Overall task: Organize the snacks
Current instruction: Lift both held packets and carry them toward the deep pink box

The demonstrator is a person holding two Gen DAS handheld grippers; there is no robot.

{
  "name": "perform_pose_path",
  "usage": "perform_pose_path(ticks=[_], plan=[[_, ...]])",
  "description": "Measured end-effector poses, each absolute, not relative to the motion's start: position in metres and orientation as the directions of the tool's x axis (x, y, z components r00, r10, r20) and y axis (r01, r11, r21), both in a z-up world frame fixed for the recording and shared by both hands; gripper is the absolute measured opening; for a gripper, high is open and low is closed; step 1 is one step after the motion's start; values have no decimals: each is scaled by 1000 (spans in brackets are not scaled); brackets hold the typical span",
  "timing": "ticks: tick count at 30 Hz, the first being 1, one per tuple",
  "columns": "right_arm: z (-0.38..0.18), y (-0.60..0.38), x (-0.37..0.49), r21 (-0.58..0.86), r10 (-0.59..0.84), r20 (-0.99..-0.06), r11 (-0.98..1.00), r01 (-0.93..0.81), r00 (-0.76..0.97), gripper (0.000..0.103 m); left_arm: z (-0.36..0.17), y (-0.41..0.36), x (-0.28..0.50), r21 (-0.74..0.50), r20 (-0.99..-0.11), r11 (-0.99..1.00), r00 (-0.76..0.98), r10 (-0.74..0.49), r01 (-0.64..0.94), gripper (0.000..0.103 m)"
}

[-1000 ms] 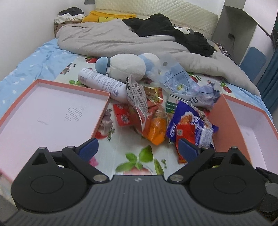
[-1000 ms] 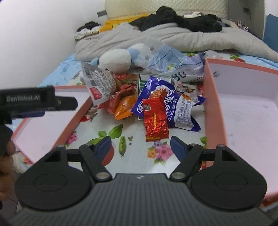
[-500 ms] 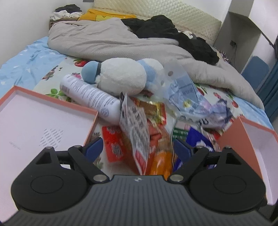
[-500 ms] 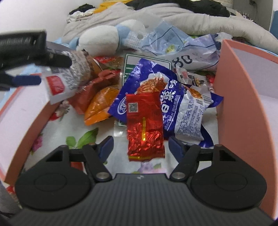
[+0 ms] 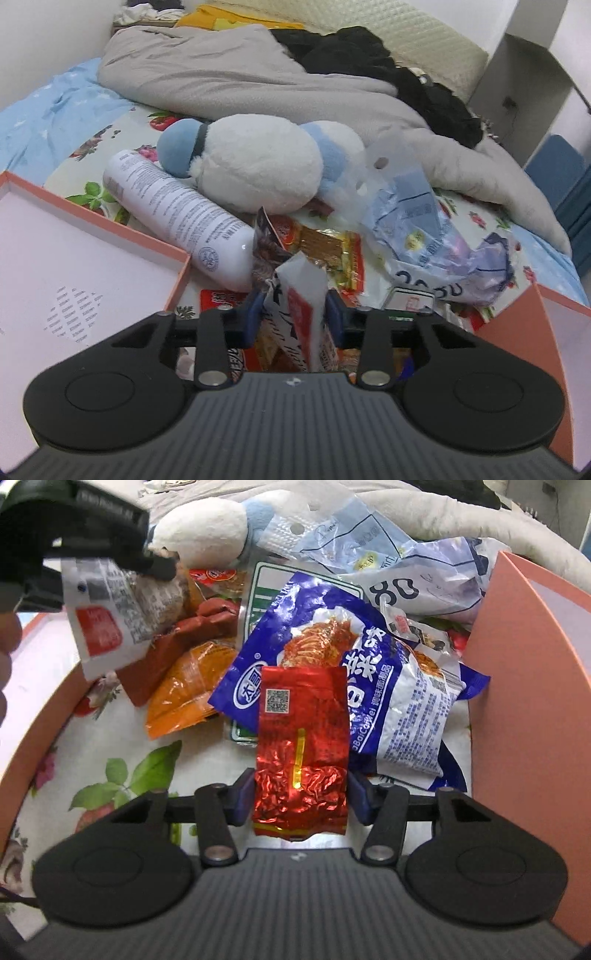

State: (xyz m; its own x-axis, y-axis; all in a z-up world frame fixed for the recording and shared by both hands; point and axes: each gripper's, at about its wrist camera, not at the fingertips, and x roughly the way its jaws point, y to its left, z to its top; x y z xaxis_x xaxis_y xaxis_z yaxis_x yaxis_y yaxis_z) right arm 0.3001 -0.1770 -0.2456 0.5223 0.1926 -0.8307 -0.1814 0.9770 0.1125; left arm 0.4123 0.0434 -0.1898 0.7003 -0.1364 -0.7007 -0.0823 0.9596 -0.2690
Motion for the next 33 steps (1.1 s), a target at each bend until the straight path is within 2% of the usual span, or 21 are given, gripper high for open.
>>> perform_pose_path(ticks=[4, 13, 23, 33], plan=[[-239, -178, 293, 125, 200, -826, 977, -174, 528, 55, -183, 45, 398, -269, -695, 960, 706, -139, -75, 36], [-199, -184, 252, 157, 218, -795, 975, -155, 566, 55, -147, 48, 334, -272, -675, 960, 724, -141, -66, 36], [-151, -194, 176, 203, 238, -752, 971, -128, 615, 55, -113, 42, 224, -239, -659, 971, 738, -143, -25, 36], [-126, -208, 99, 261, 264, -725, 960, -101, 637, 55, -107, 26, 113, -231, -659, 973, 735, -162, 7, 35]])
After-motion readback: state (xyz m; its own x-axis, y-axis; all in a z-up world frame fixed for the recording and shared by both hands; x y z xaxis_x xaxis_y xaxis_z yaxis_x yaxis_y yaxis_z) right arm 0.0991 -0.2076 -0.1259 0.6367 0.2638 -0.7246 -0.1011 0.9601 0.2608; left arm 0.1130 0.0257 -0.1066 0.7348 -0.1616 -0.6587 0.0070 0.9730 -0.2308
